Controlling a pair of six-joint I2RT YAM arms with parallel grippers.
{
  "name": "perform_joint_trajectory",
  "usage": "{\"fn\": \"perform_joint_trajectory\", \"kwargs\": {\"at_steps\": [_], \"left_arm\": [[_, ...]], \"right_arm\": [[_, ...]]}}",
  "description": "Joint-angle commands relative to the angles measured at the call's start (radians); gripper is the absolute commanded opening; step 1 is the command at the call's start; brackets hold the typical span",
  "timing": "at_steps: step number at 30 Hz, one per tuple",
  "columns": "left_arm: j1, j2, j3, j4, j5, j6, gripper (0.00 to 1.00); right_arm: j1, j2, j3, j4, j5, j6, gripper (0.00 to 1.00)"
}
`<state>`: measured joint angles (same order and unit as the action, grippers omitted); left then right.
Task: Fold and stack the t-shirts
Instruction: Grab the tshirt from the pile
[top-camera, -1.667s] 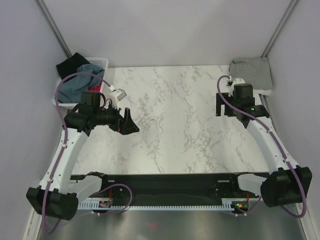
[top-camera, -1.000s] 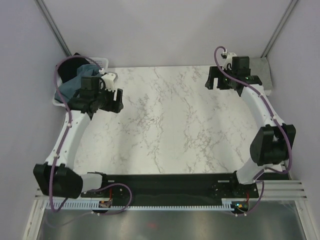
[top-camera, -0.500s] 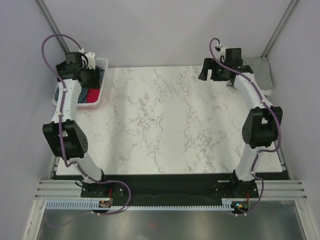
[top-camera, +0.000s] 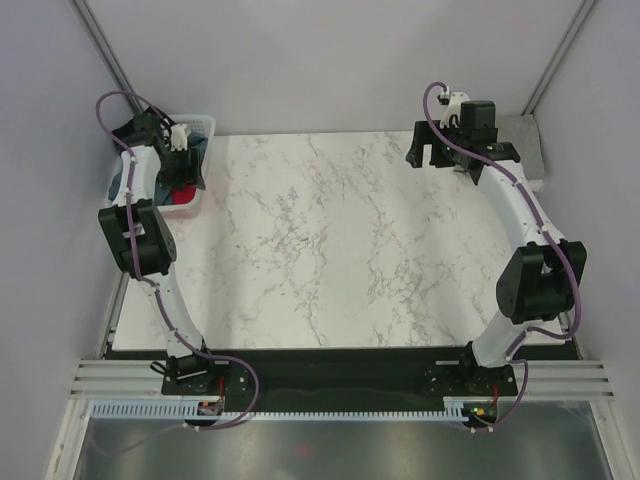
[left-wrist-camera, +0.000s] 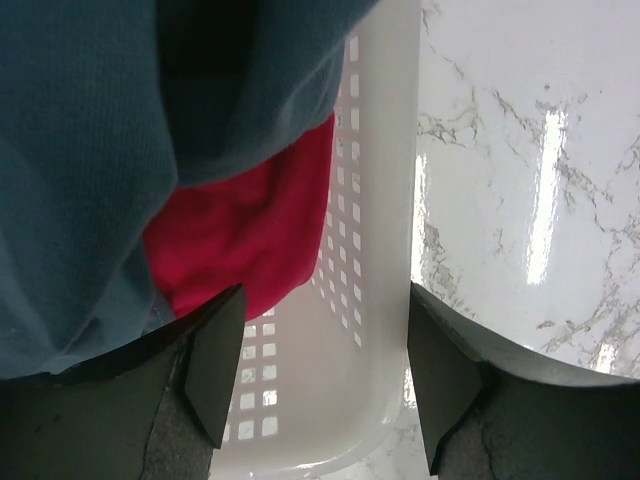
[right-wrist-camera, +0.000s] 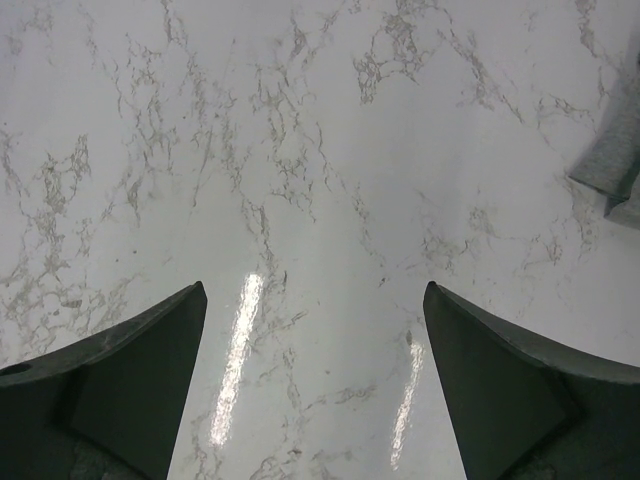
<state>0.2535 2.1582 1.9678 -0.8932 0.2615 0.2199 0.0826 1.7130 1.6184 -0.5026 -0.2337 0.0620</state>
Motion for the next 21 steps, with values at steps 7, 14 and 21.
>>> {"fn": "perform_joint_trajectory", "kwargs": {"at_steps": [7, 14, 21], "left_arm": [[0.047, -0.109, 0.117, 0.106, -0.038, -0.027, 0.66], [0.073, -0.149, 0.092, 0.177, -0.126, 0.009, 0.68], [0.075, -0.018, 0.151, 0.195, -0.203, 0.070, 0.73]], "right_arm": [[0.005, -0.045, -0.047, 0.035, -0.016, -0.024, 0.98], [0.003, -0.104, -0.146, 0.042, -0.009, -0.036, 0.98], [0.003, -0.119, -0.158, 0.047, -0.012, -0.031, 0.98]]}}
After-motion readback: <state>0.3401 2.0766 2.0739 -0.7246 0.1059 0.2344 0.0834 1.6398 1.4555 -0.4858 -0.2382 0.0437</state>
